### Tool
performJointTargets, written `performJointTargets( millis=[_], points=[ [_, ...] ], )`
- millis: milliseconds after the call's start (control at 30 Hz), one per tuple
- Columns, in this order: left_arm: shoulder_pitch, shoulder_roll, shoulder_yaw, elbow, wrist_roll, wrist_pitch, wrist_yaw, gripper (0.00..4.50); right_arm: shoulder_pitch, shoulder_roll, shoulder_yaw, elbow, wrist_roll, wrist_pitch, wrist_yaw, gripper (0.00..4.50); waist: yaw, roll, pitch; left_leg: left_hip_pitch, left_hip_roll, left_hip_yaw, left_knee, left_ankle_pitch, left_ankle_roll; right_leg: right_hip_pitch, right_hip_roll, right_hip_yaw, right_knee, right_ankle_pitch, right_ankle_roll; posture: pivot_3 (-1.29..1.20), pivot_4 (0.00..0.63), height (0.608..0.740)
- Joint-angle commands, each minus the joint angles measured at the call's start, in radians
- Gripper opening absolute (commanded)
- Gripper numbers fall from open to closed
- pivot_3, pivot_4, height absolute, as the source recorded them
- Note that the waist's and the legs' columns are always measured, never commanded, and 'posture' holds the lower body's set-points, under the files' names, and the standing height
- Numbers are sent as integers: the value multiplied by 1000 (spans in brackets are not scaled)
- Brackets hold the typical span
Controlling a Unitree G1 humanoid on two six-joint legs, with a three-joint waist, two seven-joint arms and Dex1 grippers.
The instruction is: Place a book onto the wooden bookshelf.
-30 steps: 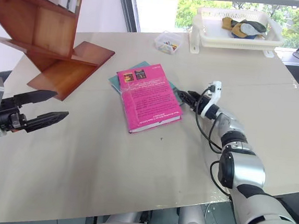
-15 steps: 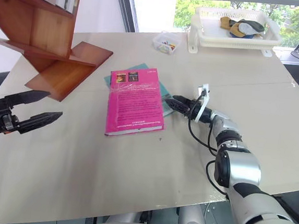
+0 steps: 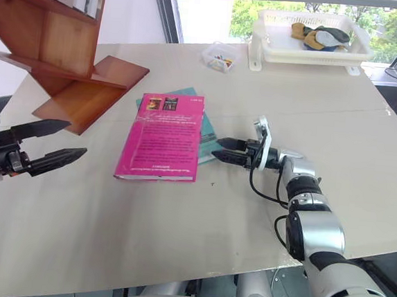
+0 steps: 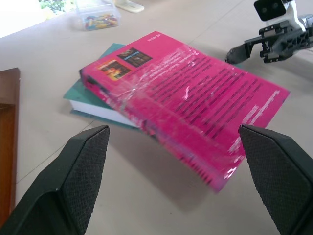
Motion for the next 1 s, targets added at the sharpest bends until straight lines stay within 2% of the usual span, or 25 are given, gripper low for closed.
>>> performJointTargets(
  millis=[33, 233, 367, 500, 700, 1000],
  points=[
    [-3, 6, 18, 0, 5, -19, -4, 4456, -31, -19, -36, -5, 9, -56, -92, 4500, 0, 0, 0, 0, 0, 0, 0, 0, 0, 0, 0, 0, 0, 0, 0, 0, 150, 740],
    [7, -11, -3, 9, 17, -23, 3, 4456, -162, -7, -114, 31, 52, -97, -222, 4500, -1, 2, 1, -1, 0, 1, -1, 0, -1, -2, 0, 0, 0, 0, 0, 0, 150, 740],
    [6, -17, -13, 20, 17, -24, 7, 4456, -210, 31, -89, 58, 13, -121, -292, 4500, -1, 1, 1, -1, 0, 1, -4, 1, -1, -3, 0, 0, 0, 0, 0, 0, 150, 740],
    [8, -19, -1, 8, -6, -10, 6, 4456, -259, 74, -62, 129, -48, -167, -430, 4500, -2, 2, 1, -1, 0, 1, -5, 1, -1, -4, 0, 0, 0, 0, 0, 0, 150, 740],
    [68, -20, 25, -22, 2, -6, -4, 4456, -310, 129, -42, 188, -85, -166, -475, 4500, -5, 2, 1, -2, 0, 1, -6, 1, -2, -5, 0, -2, 0, 0, 0, 0, 150, 740],
    [125, -50, 56, -60, -4, -11, 16, 4456, -335, 183, -14, 210, -127, -192, -447, 4500, -5, 2, 1, -2, 0, 1, -6, 2, -3, -5, 1, -2, 0, 0, -1, 0, 150, 740]
  ],
)
